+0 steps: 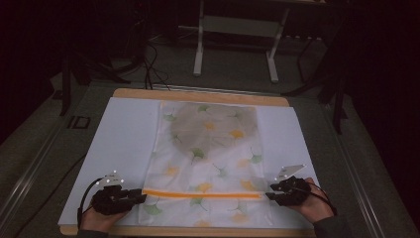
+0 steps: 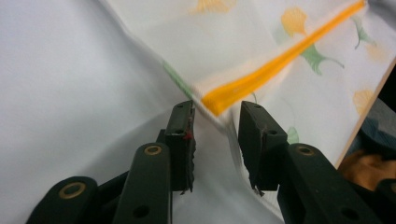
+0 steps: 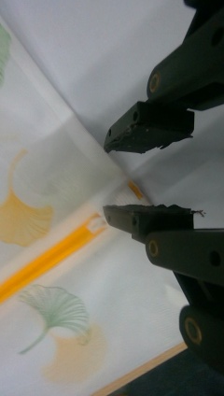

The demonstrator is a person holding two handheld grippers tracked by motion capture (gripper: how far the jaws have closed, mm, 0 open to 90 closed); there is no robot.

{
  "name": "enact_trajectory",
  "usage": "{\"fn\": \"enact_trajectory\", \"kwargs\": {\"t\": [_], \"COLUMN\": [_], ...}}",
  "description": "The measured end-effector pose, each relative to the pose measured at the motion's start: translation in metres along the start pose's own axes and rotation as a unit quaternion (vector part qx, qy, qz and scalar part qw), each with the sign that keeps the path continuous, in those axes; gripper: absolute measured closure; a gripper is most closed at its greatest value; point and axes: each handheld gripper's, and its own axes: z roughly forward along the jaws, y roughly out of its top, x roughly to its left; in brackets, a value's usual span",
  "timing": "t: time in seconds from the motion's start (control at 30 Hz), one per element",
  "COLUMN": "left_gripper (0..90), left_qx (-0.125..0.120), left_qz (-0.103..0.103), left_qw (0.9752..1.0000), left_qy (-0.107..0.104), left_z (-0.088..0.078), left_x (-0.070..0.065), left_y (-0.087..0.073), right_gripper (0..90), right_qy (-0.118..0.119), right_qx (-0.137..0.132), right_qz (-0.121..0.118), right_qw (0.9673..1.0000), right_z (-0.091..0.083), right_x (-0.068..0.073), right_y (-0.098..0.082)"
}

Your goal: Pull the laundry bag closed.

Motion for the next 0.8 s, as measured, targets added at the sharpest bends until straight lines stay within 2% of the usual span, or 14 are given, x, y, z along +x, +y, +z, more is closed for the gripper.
{"fn": "enact_trajectory", "kwargs": {"t": [0.07, 0.27, 0.43, 0.53, 0.63, 0.77, 0.8], "left_gripper": [64.8, 61.1, 59.8, 59.2, 58.2, 55.9, 55.4], "left_qx": [-0.011, -0.019, -0.042, -0.048, -0.059, -0.059, -0.057], "left_qz": [0.003, 0.012, 0.008, 0.01, 0.006, -0.003, -0.004], "left_qw": [0.9999, 0.9993, 0.9978, 0.9959, 0.9939, 0.9906, 0.9889], "left_qy": [0.007, 0.029, 0.05, 0.076, 0.093, 0.123, 0.137], "left_z": [-0.003, -0.002, -0.003, -0.003, -0.002, 0.001, 0.002], "left_x": [0.001, 0.001, 0.002, 0.003, 0.006, 0.014, 0.016], "left_y": [0.0, 0.001, 0.002, 0.003, 0.004, 0.007, 0.007], "right_gripper": [60.4, 59.1, 58.1, 57.5, 57.0, 55.6, 55.2], "right_qy": [-0.004, -0.024, -0.039, -0.048, -0.061, -0.075, -0.08], "right_qx": [-0.01, -0.032, -0.062, -0.08, -0.096, -0.108, -0.111], "right_qz": [0.008, 0.039, 0.082, 0.102, 0.124, 0.134, 0.136], "right_qw": [0.9999, 0.9984, 0.9939, 0.9903, 0.9857, 0.9822, 0.9813], "right_z": [-0.001, 0.003, 0.008, 0.011, 0.014, 0.016, 0.017], "right_x": [-0.001, -0.006, -0.009, -0.011, -0.012, -0.013, -0.014], "right_y": [-0.001, -0.005, -0.011, -0.014, -0.016, -0.02, -0.021]}}
